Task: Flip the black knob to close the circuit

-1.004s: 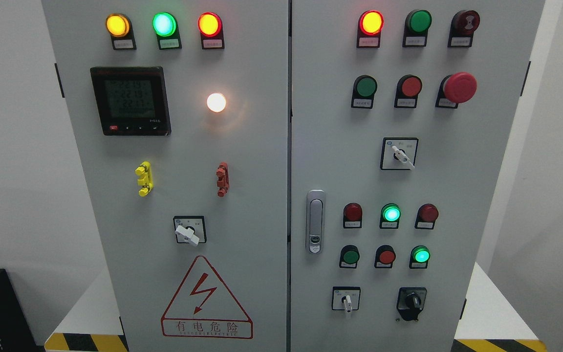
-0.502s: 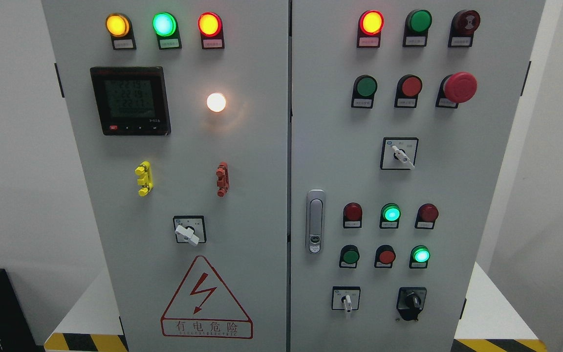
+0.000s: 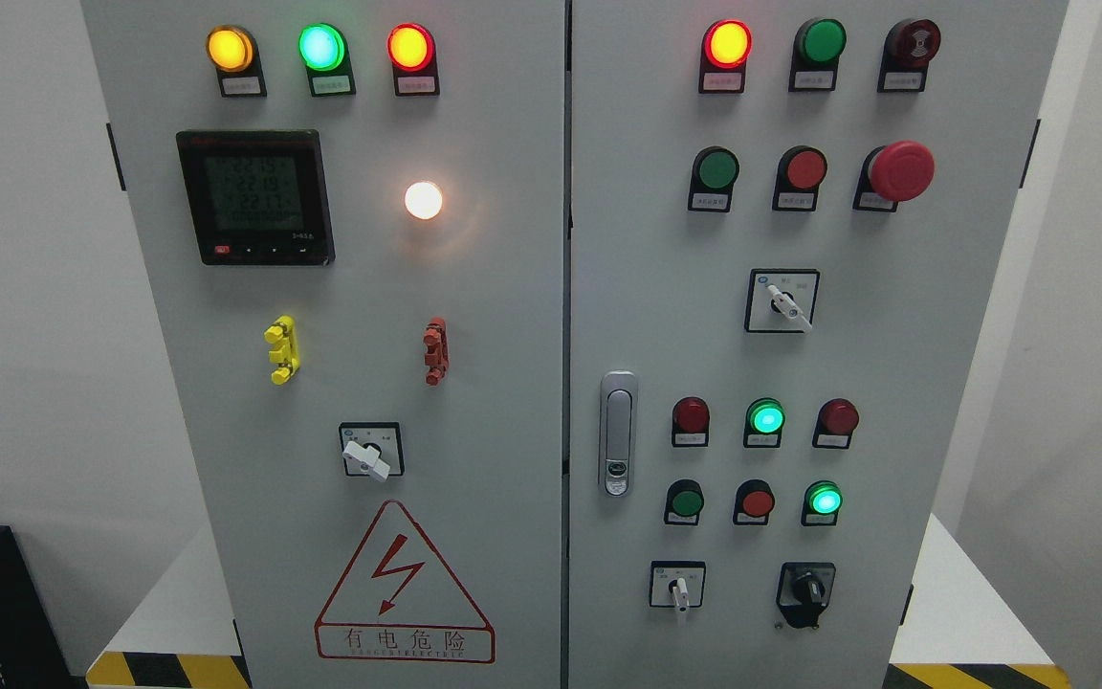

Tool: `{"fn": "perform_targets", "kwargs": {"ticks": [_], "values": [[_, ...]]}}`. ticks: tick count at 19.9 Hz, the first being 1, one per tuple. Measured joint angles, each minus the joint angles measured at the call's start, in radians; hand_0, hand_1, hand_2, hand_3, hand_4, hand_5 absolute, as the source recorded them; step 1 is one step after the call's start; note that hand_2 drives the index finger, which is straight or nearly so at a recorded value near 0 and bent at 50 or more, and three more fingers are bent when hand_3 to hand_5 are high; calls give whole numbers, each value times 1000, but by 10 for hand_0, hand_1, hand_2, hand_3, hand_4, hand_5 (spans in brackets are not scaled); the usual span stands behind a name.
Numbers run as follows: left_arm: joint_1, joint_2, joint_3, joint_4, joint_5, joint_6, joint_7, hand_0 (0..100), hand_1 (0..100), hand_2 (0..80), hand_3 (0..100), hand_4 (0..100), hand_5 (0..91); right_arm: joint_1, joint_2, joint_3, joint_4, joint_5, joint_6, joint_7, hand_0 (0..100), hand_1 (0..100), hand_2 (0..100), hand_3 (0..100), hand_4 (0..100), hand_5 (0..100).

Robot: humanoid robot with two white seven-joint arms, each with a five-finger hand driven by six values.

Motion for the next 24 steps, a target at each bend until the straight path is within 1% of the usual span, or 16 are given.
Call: {"fn": "perform_targets", "kwargs": {"ticks": [3, 10, 13, 19, 24], "values": [[0, 0, 0, 0, 0, 0, 0, 120, 556, 0, 0, 0, 0, -12, 2, -6, -18, 37, 6, 9, 0, 24, 783, 943, 781, 807], [0, 0, 0, 0, 0, 0, 0, 120, 556, 0, 0, 0, 0, -78, 5, -25, -43, 110, 33, 64, 0, 16, 785, 947, 784, 811], [0, 0, 0, 0, 0, 0, 0, 120, 556, 0, 0, 0, 0, -104, 6, -35, -45, 141, 43, 75, 0, 20, 786, 947, 784, 815], [0, 0, 0, 0, 0, 0, -3, 120, 556, 0, 0, 0, 0, -155, 8, -58, -36, 189, 45, 86, 0, 27, 785, 947, 786, 818], [0, 0, 0, 0, 0, 0, -2, 120, 556, 0, 0, 0, 0, -189, 8, -79, -16, 234, 47, 86, 0, 30, 785, 947, 786, 818]]}}
